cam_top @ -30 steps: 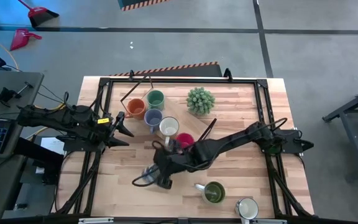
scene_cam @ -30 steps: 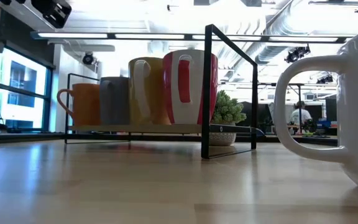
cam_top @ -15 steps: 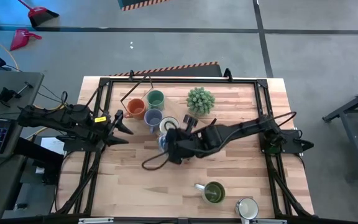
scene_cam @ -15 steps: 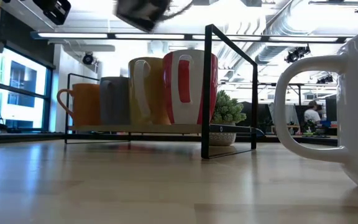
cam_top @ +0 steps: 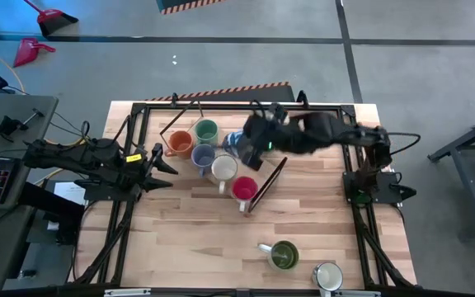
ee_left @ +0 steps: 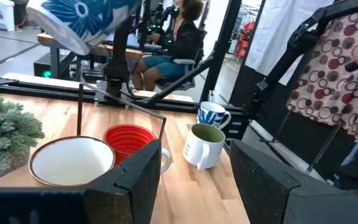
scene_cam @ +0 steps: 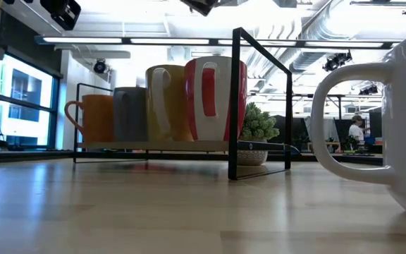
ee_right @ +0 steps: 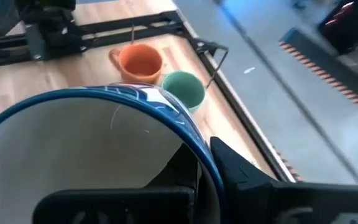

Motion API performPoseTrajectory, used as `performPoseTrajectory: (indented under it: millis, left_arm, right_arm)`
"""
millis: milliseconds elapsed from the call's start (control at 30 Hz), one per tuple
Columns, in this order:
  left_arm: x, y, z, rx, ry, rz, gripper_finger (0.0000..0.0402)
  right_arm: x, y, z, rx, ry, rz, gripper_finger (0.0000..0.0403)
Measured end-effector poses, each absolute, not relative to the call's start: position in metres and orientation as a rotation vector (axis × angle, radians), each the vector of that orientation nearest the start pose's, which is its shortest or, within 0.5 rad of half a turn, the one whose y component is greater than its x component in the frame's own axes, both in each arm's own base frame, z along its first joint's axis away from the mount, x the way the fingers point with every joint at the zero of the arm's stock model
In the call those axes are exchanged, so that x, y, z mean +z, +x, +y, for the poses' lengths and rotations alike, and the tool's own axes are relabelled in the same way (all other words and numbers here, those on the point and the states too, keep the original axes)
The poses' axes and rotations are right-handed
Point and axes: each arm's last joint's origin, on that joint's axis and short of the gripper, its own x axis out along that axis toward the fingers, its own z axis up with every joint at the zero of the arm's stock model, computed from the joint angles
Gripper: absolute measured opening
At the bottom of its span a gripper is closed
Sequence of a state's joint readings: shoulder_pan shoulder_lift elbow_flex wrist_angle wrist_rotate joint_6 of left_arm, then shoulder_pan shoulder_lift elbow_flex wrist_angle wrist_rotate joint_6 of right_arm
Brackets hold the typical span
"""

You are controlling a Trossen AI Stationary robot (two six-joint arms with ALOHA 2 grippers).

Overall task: Place coffee mugs
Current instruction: Put the left blue patterned mug on the shelf

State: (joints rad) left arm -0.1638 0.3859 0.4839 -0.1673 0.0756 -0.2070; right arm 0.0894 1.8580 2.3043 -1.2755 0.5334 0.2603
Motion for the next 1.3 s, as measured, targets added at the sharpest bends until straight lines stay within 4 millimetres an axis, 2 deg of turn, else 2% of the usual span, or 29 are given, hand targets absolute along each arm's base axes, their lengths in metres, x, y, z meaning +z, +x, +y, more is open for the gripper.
performPoseTrajectory:
  millis: [233, 400, 567, 767, 933, 1100, 1300]
  left_arm:
    - [0.280, 0.108, -0.020, -0.229, -0.227, 0.097, 0.0179]
    - [0.279, 0.109, -0.020, -0.225, -0.256, 0.104, 0.0179]
    - [0.275, 0.117, -0.019, -0.148, -0.241, 0.144, 0.0179]
    - [0.266, 0.131, -0.021, -0.103, -0.212, 0.220, 0.0179]
    - [0.263, 0.136, -0.022, -0.094, -0.256, 0.251, 0.0179]
    - [0.262, 0.136, -0.022, -0.095, -0.261, 0.252, 0.0179]
    - [0.263, 0.136, -0.022, -0.095, -0.262, 0.251, 0.0179]
  right_arm:
    - [0.449, 0.347, -0.060, -0.396, 0.076, 0.804, 0.0000]
    - [0.443, 0.336, -0.114, -0.387, 0.150, 0.825, 0.0000]
    - [0.422, 0.331, -0.145, -0.377, 0.220, 0.892, 0.0000]
    - [0.380, 0.346, -0.153, -0.331, 0.253, 0.947, 0.0000]
    - [0.357, 0.355, -0.154, -0.313, 0.260, 0.950, 0.0000]
    - [0.345, 0.359, -0.140, -0.277, 0.257, 1.005, 0.0000]
    - [0.329, 0.357, -0.119, -0.265, 0.238, 1.150, 0.0000]
